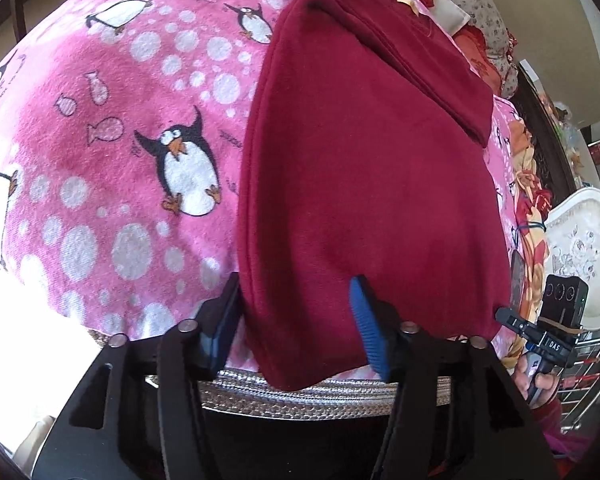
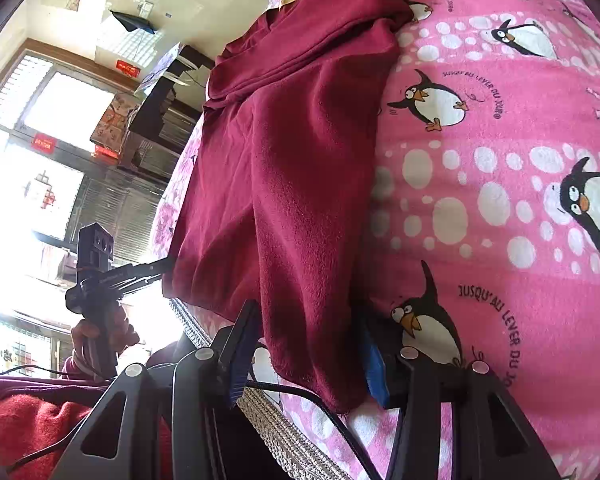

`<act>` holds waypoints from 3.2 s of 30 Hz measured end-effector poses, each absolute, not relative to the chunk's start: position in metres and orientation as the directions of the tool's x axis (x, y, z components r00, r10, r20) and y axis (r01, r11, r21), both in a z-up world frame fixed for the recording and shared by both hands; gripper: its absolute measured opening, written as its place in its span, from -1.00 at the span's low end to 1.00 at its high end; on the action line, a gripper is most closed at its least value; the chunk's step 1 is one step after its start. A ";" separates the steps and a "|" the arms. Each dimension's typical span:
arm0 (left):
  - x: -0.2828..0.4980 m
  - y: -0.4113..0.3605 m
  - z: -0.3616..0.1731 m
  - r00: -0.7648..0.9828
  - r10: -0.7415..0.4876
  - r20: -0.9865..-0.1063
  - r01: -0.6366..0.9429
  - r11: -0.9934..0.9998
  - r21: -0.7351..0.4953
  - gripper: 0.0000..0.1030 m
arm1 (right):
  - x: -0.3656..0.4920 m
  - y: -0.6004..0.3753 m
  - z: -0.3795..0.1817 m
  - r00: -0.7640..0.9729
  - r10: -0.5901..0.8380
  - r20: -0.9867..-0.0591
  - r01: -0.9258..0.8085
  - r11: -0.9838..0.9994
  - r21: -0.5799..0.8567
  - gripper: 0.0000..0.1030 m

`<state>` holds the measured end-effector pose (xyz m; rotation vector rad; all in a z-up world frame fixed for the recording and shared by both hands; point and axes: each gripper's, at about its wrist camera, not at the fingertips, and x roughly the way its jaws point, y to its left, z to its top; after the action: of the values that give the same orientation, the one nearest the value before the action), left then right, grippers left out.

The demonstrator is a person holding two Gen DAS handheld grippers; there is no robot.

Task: Fold small clothes

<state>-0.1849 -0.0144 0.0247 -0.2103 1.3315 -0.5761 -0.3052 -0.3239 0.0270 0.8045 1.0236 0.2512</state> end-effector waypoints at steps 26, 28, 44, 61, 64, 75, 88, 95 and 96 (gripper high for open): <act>-0.174 0.010 0.062 0.215 -0.529 -0.821 0.316 0.833 -0.454 -0.88 | -0.296 -0.305 0.068 0.574 0.641 -0.509 -0.046 0.646 0.762 -0.83; -0.175 0.012 0.052 0.186 -0.526 -0.830 0.291 0.836 -0.464 -0.88 | -0.295 -0.306 0.058 0.562 0.639 -0.525 -0.016 0.644 0.765 -0.84; -0.090 -0.028 0.130 0.279 -0.695 -0.663 0.416 0.709 -0.569 -0.88 | -0.229 -0.369 0.102 0.714 0.586 -0.384 -0.064 0.600 0.798 -0.85; 0.108 -0.135 0.132 0.327 -0.639 -0.696 0.335 0.768 -0.546 -0.88 | -0.061 -0.513 0.093 0.811 0.347 -0.472 0.245 0.532 0.811 -0.82; 0.126 -0.135 0.130 0.315 -0.659 -0.683 0.309 0.752 -0.583 -0.72 | -0.047 -0.525 0.088 0.802 0.331 -0.497 0.270 0.542 0.796 -0.67; 0.114 -0.106 0.152 0.444 -0.640 -0.627 0.354 0.768 -0.534 0.40 | -0.084 -0.519 0.134 0.856 0.249 -0.454 0.186 0.670 0.719 -0.13; 0.130 -0.179 0.088 0.477 -0.374 -0.795 0.362 0.908 -0.210 0.40 | 0.023 -0.483 0.083 0.683 0.027 -0.730 0.307 0.896 0.320 -0.19; 0.143 -0.164 0.096 0.432 -0.464 -0.774 0.423 0.862 -0.281 0.40 | -0.016 -0.498 0.120 0.767 0.030 -0.641 0.255 0.902 0.348 -0.03; 0.143 -0.167 0.098 0.422 -0.475 -0.772 0.449 0.849 -0.278 0.42 | -0.015 -0.496 0.125 0.768 0.017 -0.640 0.254 0.909 0.330 0.07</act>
<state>0.1432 -0.1674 0.0981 -0.0305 0.9770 -0.5786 -0.0149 -0.4960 0.1248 0.4180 0.6875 -0.1327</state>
